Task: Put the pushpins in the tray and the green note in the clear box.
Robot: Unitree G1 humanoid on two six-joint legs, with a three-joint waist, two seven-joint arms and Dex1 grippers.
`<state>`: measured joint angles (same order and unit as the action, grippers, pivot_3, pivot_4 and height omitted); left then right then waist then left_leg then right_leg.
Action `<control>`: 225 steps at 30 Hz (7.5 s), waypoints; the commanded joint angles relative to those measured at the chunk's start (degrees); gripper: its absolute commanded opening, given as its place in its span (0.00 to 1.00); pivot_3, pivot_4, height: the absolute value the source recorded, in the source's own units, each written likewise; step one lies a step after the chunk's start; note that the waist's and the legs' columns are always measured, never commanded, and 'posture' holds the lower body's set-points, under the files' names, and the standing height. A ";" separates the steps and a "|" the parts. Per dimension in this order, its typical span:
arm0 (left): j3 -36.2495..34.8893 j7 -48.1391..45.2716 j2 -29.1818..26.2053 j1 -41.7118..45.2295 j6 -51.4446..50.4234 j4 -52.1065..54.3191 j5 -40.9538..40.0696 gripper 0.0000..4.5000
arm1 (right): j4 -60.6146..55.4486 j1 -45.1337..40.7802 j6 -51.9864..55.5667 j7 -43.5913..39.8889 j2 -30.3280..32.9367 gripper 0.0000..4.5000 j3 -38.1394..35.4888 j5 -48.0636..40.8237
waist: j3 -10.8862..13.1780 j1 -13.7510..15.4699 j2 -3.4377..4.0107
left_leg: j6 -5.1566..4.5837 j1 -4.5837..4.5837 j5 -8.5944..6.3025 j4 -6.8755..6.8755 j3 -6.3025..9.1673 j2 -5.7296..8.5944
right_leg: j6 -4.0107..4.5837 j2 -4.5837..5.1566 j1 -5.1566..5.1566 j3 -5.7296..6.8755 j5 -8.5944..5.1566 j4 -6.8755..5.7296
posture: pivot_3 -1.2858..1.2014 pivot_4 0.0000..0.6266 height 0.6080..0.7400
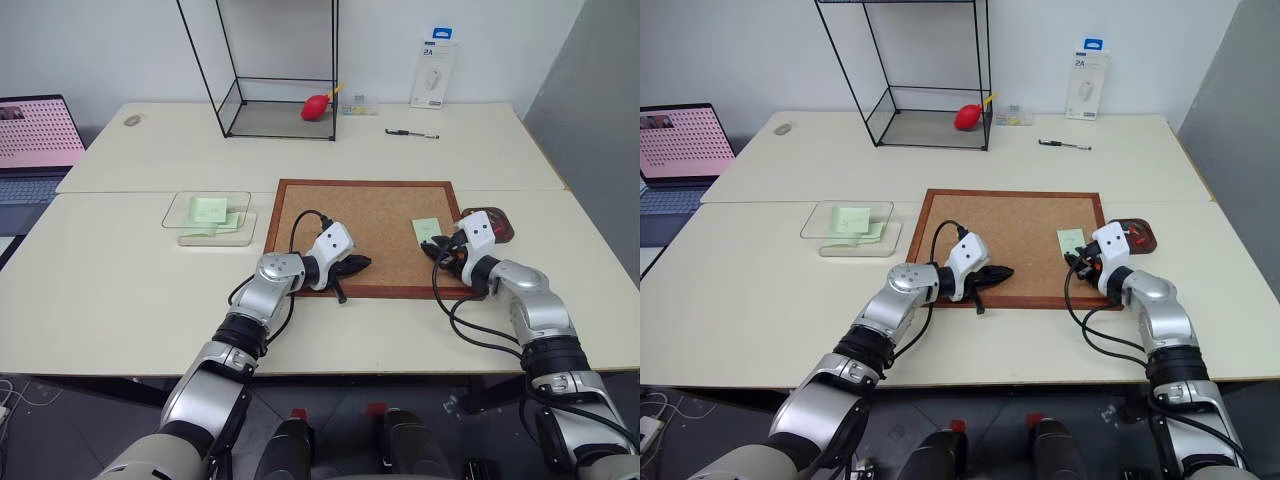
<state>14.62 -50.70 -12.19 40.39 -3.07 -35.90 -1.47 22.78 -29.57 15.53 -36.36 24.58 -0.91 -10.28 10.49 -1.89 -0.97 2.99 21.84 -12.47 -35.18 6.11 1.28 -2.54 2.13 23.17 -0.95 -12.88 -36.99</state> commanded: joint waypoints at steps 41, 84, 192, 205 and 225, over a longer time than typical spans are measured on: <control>-6.11 -2.90 0.97 1.96 2.97 4.33 -5.73 0.51 | -23.45 1.43 -3.02 -11.91 8.47 0.00 5.71 2.59 | 0.08 0.04 -0.11 | 0.01 0.17 0.00 0.01 0.03 0.00 | -0.01 0.01 0.11 0.03 0.00 0.10 | 0.52 0.24 1.00; -8.71 -11.41 6.96 16.42 17.26 -22.90 -1.95 0.01 | -37.00 -3.91 26.78 -9.04 8.18 0.00 2.38 -12.71 | 0.13 0.02 -0.18 | 0.00 0.27 0.00 0.01 0.08 0.01 | -0.01 0.01 0.17 0.10 0.00 0.10 | 0.52 0.24 1.00; -15.58 21.77 -30.19 -1.81 -1.70 6.50 11.62 0.48 | -33.46 -9.53 21.34 -13.43 2.77 0.96 10.27 -9.93 | 0.17 0.03 -0.16 | 0.01 0.29 0.00 0.02 0.09 -0.04 | 0.01 0.01 0.32 0.07 0.01 -0.02 | 0.52 0.24 1.00; -21.01 14.52 -32.18 -8.34 -11.79 23.71 3.32 0.99 | -34.13 -9.42 22.20 -14.12 3.83 0.96 8.46 -11.27 | 0.17 -0.01 -0.17 | 0.01 0.32 0.00 0.02 0.09 -0.06 | 0.01 0.01 0.34 0.08 0.01 -0.01 | 0.52 0.24 1.00; -19.67 6.94 -21.94 -24.29 -22.04 49.48 -14.90 0.99 | -39.51 13.11 13.41 -6.36 6.95 0.96 -1.91 -10.29 | 0.18 -0.07 -0.19 | 0.01 0.27 0.00 0.01 -0.03 -0.07 | 0.03 0.02 0.33 -0.02 -0.01 -0.03 | 0.52 0.24 1.00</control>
<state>-4.83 -43.38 -34.32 16.32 -25.74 11.36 -15.30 -14.96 -16.23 30.93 -42.45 30.65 -1.09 -20.72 10.67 -1.96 -1.15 3.00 22.09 -12.47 -35.16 6.06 1.20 -2.51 2.14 23.49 -0.97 -12.88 -37.03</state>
